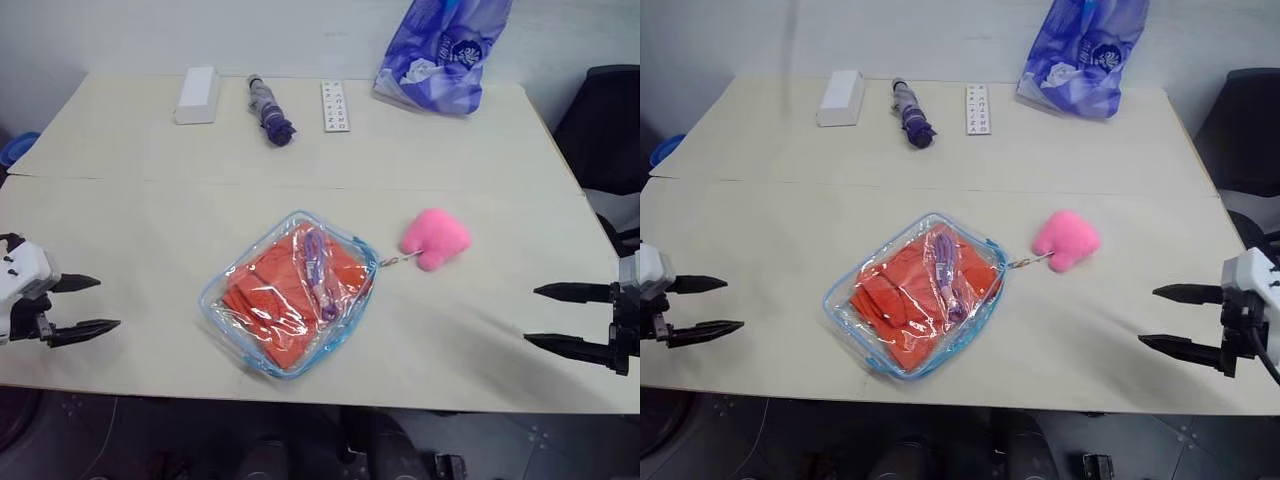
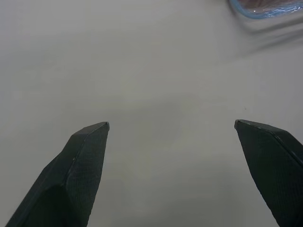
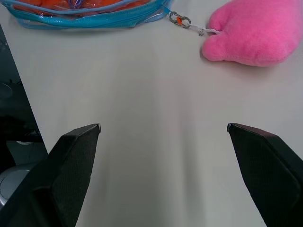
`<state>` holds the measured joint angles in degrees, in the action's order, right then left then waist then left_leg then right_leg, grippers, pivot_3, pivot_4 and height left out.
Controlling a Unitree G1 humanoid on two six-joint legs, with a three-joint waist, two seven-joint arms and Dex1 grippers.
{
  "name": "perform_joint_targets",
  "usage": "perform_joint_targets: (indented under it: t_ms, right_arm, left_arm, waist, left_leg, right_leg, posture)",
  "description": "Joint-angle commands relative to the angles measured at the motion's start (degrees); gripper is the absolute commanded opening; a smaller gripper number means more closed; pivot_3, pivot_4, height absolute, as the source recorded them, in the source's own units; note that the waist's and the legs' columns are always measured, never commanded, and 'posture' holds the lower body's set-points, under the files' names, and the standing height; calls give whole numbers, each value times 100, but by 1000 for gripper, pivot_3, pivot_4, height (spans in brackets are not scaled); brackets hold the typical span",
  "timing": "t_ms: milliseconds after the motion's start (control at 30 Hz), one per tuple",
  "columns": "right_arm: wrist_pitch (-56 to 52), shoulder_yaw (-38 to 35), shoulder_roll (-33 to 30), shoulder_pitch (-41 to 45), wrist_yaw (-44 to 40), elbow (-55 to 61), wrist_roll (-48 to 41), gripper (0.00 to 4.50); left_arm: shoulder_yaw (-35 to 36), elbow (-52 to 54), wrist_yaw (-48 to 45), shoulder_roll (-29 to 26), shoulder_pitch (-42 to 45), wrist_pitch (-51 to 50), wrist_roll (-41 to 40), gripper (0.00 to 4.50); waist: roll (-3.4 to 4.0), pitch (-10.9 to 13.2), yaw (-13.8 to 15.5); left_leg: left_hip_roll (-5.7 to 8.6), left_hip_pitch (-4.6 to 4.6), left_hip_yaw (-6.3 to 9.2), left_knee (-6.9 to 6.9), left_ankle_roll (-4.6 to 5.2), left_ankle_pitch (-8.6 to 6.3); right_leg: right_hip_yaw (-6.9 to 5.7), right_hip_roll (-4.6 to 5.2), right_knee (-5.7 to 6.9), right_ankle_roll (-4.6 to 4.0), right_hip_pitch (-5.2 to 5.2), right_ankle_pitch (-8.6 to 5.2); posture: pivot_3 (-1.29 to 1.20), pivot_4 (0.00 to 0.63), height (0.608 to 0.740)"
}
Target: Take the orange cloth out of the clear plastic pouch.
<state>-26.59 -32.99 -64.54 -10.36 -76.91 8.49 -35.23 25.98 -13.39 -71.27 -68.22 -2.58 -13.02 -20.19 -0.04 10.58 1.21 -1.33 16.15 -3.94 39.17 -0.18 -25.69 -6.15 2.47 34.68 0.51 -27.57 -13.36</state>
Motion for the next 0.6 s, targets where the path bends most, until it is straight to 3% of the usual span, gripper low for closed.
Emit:
perform_joint_targets:
  t_ms: [33,600]
  right_arm:
    - [-46,-264,-14,19,-21,143,-30,4500]
    - [-152,-143,429,138,812,648,24,4500]
  left_arm:
    - [206,188,-55,34,-111,69,-13,4485]
    - [205,475,208,285,127,-530,-232,4485]
  waist:
    - [0,0,-1]
    - [-2,0,-8]
  left_leg:
    - [1,-2,-2,0,0,1]
    - [5,-2,-15,1,-18,19]
  right_leg:
    - [2,0,2,0,1,0]
    - [20,1,31,-2,10,1]
  posture:
    - [0,150,740]
    - [0,150,740]
